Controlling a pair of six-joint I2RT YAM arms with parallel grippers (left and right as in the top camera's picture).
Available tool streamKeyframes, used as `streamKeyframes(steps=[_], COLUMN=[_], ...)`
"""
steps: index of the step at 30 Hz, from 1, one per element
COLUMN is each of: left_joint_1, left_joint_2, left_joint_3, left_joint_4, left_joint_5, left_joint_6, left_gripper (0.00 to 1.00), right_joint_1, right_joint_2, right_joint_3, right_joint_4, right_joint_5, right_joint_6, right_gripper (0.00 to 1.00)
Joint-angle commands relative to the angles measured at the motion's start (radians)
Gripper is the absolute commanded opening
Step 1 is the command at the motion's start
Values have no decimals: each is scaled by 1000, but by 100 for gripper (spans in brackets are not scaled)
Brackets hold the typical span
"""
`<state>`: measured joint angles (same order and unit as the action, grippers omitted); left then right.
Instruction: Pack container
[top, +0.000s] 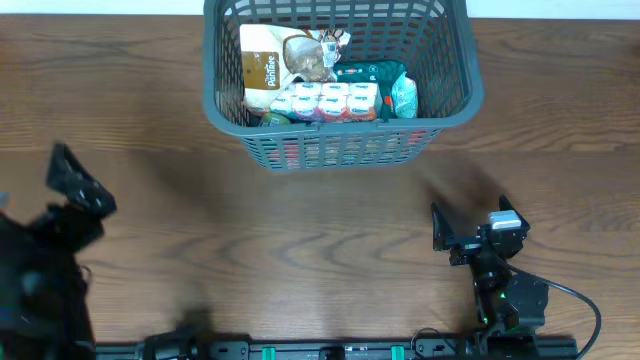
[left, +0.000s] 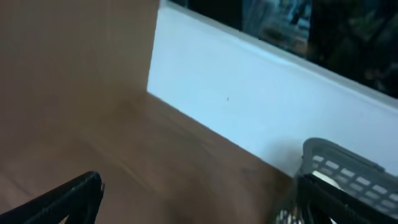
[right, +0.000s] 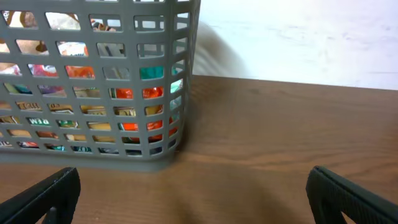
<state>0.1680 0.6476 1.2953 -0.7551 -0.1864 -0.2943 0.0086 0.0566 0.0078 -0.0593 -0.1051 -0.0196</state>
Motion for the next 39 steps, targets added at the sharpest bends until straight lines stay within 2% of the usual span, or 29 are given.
streamKeyframes(steps=[1, 8, 16, 28, 39], left_joint_1=[-4, -8, -54, -102, -102], left_joint_2=[-108, -306, -492, -630, -645], left_joint_3=[-145, -452, -721, -937, -1007], left_joint_4=[21, 58, 82, 113, 177], left_joint_5=[26, 113, 116, 85, 85], left_joint_6=[-140, -209, -284, -275, -150], left_gripper=[99, 98, 98, 98, 99], right_joint_1=[-7, -7, -7, -7, -7], right_joint_2=[-4, -4, -4, -4, -4], right_joint_3=[-2, -2, -2, -2, -2], right_joint_4=[-4, -4, -4, -4, -4], right_joint_5=[-7, -7, -7, -7, -7], right_joint_6=[-15, -15, -15, -15, -15], right_gripper=[99, 99, 99, 99, 99])
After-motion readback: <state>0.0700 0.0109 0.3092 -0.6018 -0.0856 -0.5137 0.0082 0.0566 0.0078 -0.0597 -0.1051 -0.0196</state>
